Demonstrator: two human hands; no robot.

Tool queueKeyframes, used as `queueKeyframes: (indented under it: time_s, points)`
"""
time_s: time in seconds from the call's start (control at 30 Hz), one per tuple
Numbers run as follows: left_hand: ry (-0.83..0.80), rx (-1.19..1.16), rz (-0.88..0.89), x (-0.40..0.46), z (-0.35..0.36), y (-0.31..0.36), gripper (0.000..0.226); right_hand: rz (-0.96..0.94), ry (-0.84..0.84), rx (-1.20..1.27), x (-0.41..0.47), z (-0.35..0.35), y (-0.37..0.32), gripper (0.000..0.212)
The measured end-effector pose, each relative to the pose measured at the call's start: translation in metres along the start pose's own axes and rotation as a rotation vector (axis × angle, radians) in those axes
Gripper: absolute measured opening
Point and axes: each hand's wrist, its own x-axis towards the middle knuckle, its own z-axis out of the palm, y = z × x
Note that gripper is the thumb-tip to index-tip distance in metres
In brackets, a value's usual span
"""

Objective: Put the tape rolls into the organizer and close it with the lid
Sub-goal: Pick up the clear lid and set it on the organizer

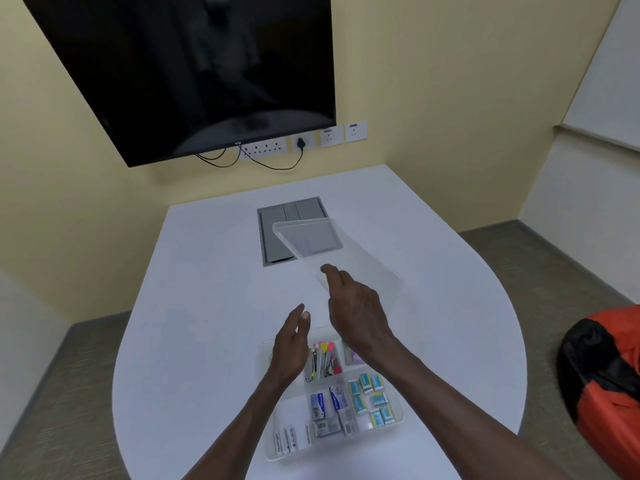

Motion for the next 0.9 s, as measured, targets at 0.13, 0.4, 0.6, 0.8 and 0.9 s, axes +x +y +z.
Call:
queueKeyframes:
  time_s: [0.13, 0.4, 0.6, 0.8, 0.9]
  points:
    - [0.077, -0.076, 0.034, 0.009, -0.014, 0.016, 0.054, -0.099, 0.085, 0.040, 0.005, -0.004, -0.023, 0.046]
    - [0.275, -0.206, -0.113, 0.041, -0.071, -0.005, 0.061, -0.055, 0.196, 0.413, 0.018, -0.035, -0.053, 0.013]
    - [0.344, -0.268, -0.181, 0.044, -0.105, -0.031, 0.059, 0.200, 0.160, 0.880, 0.032, -0.034, -0.028, 0.036]
    - [0.294, -0.515, -0.219, 0.028, -0.113, -0.048, 0.034, 0.426, 0.073, 0.887, 0.030, 0.003, 0.021, 0.032]
    - [0.299, -0.527, -0.240, 0.016, -0.109, -0.062, 0.031, 0.471, 0.002, 0.695, 0.020, 0.022, 0.046, 0.029]
